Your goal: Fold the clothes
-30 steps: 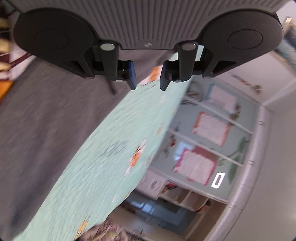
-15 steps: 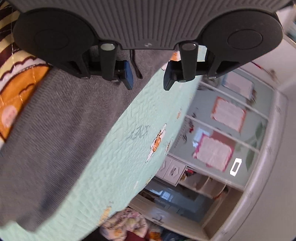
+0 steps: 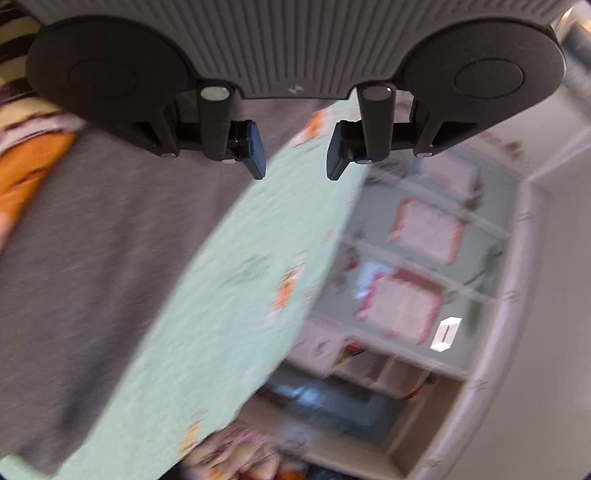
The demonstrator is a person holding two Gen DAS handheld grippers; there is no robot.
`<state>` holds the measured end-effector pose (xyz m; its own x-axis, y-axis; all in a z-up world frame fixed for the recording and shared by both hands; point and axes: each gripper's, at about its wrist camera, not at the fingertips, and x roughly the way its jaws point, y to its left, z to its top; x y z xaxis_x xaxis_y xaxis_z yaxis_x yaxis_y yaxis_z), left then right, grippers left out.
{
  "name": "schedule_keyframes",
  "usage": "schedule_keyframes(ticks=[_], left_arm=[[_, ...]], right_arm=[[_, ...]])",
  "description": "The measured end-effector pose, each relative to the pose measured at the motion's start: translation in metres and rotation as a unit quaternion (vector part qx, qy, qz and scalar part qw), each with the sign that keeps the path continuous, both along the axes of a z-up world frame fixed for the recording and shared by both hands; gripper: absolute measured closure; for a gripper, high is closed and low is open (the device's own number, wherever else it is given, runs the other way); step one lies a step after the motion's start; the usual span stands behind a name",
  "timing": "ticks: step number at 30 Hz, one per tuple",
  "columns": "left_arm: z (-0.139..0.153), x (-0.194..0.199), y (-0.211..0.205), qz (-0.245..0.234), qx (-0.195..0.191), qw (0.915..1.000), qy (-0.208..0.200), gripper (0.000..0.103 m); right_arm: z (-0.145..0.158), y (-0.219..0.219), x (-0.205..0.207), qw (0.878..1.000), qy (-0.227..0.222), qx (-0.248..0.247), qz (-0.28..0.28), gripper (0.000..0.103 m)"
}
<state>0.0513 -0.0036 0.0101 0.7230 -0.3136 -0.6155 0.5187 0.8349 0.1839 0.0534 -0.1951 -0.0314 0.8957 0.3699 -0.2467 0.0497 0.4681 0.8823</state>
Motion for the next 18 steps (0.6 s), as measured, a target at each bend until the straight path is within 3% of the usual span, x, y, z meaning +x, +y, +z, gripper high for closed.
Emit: schedule_keyframes(ticks=[3,6,9,12,15,18], left_arm=[[-0.005,-0.003,0.000,-0.002,-0.002,1.0000,-0.005,0.061],[-0.004,-0.001,0.003,-0.001,-0.012,0.9999,-0.001,0.061],[-0.002,-0.003,0.002,0.001,-0.013,0.9999,-0.003,0.061],[0.002,-0.011,0.002,0.005,-0.017,0.9997,-0.015,0.058],[0.010,-0.020,0.012,0.023,-0.048,0.9984,-0.018,0.056],[0.021,-0.027,0.043,0.072,-0.093,0.9929,-0.022,0.054]], right_arm=[[0.002,0.001,0.001,1.000,0.013,-0.024,0.001,0.064],[0.004,0.002,0.003,0.998,0.026,-0.049,0.002,0.078],[0.006,0.003,0.004,0.997,0.036,-0.070,0.001,0.076],[0.005,0.000,-0.001,0.999,0.017,-0.050,-0.007,0.073],[0.002,0.000,0.003,0.999,0.014,-0.031,0.013,0.071],[0.007,0.003,0.005,0.998,0.019,-0.054,0.029,0.071]])
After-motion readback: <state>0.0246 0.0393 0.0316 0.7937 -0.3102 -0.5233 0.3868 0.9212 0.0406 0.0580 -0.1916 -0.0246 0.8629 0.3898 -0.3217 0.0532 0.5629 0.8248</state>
